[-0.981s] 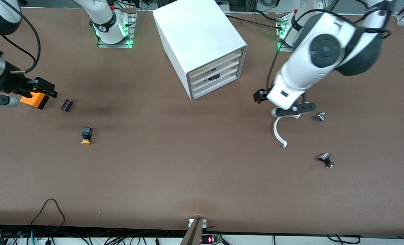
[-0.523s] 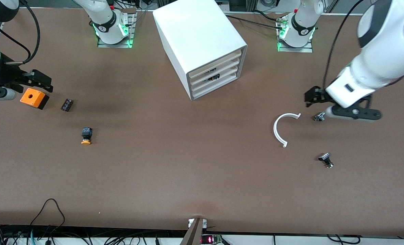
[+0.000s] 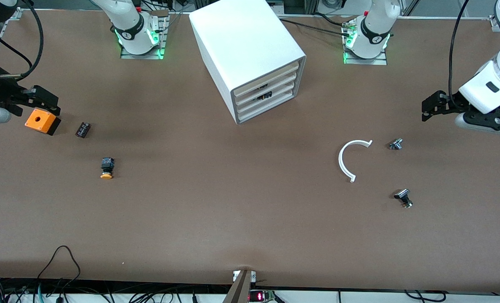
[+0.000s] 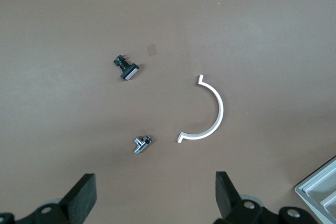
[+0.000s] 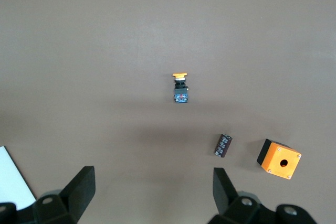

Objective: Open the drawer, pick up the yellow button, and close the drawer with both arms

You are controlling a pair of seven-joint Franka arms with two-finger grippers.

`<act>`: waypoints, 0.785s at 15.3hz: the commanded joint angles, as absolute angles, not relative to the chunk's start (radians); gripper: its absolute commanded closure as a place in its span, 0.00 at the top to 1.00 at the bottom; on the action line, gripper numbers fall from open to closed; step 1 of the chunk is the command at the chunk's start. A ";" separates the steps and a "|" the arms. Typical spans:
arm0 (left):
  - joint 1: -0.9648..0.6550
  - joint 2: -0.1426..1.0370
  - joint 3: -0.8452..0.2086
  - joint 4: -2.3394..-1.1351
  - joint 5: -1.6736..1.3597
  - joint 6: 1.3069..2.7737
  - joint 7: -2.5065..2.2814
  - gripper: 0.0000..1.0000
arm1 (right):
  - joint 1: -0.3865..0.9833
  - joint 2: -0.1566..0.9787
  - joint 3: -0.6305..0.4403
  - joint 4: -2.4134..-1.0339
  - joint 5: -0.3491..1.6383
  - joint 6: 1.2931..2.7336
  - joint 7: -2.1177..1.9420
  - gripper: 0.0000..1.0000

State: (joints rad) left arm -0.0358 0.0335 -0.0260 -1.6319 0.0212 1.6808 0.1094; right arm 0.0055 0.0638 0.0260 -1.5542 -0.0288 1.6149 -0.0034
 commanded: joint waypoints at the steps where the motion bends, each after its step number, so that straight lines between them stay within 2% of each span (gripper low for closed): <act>1: -0.049 -0.031 -0.012 -1.713 0.008 1.714 0.095 1.00 | -0.005 0.081 0.038 -1.517 -0.037 1.608 0.009 0.99; 12: -0.057 -0.023 -0.028 -1.683 0.009 1.661 0.098 1.00 | -0.005 0.081 0.038 -1.516 -0.037 1.608 0.009 0.99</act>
